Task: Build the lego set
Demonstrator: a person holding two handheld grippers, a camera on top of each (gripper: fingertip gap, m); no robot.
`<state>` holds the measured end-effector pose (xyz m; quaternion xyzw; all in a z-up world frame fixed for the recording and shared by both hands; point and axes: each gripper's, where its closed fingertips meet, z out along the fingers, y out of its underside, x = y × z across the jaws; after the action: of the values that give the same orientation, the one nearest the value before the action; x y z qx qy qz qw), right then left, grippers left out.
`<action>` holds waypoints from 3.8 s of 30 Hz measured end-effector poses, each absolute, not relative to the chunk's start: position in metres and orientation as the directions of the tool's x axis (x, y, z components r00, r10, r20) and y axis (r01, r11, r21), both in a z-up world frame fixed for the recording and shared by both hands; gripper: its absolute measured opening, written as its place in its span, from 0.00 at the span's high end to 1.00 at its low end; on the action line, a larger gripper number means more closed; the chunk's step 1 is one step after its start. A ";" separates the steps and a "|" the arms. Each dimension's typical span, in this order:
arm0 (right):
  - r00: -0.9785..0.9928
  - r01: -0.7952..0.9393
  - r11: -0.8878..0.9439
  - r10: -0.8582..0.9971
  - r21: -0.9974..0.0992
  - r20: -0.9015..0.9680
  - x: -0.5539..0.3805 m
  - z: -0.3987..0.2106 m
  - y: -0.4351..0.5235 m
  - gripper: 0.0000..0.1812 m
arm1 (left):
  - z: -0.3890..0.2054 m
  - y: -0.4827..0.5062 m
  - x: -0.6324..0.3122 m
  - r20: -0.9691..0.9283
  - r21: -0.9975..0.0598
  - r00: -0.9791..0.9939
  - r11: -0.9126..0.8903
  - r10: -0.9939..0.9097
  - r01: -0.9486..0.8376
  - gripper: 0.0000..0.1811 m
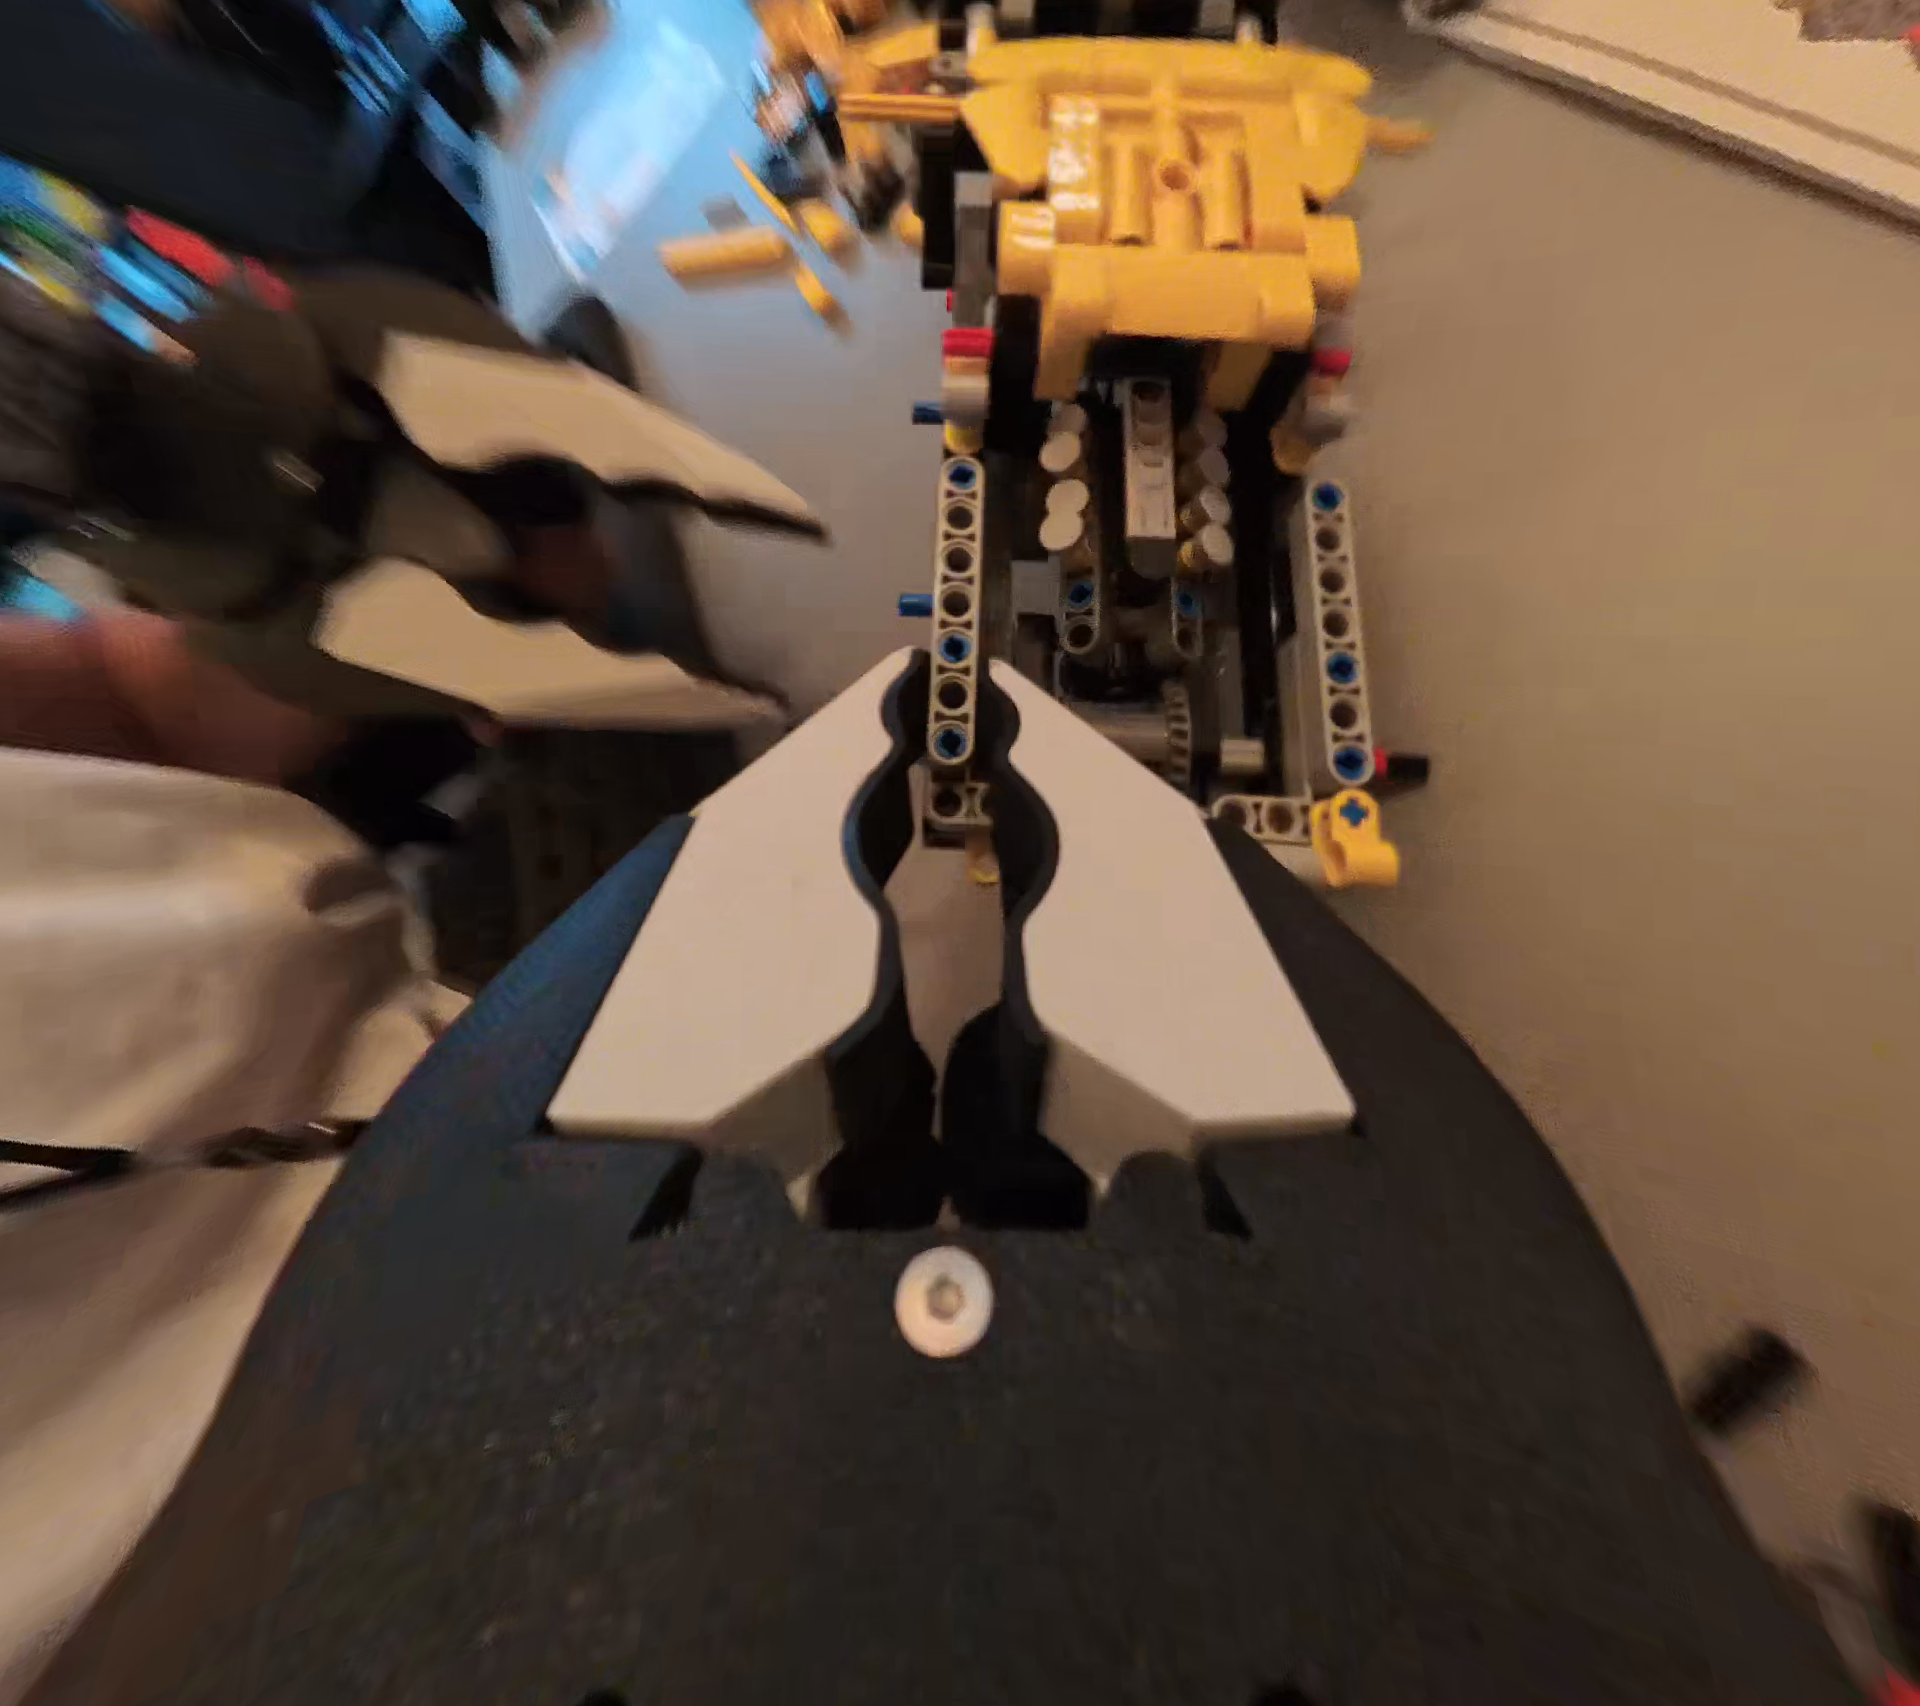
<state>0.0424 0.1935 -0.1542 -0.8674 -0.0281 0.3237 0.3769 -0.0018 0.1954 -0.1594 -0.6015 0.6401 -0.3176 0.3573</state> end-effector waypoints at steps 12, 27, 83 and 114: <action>0.253 -0.685 -0.624 0.280 -0.376 -0.926 0.022 -0.099 0.212 0.95 | -0.128 0.229 0.015 0.783 -0.611 0.028 -0.777 -0.621 -0.149 0.49; 0.133 -0.736 -0.631 0.219 -0.244 -0.967 0.001 -0.115 0.219 0.95 | -0.114 0.220 -0.004 0.973 -0.197 -0.152 -0.969 -0.174 -0.151 0.82; 0.027 -0.458 -0.876 0.153 -0.148 -0.988 -0.010 -0.121 0.232 0.97 | -0.120 0.224 -0.024 0.939 -0.343 -0.115 -0.888 -0.323 -0.305 0.91; -0.002 -0.430 -0.897 0.109 -0.097 -0.994 -0.019 -0.121 0.204 0.97 | -0.120 0.217 -0.023 0.958 -0.283 -0.145 -0.888 -0.246 -0.361 0.92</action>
<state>-0.0187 0.2041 -0.1208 -0.6795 0.1184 0.6979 0.1930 -0.0228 0.2167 -0.1199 -0.6526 0.2328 -0.7199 -0.0399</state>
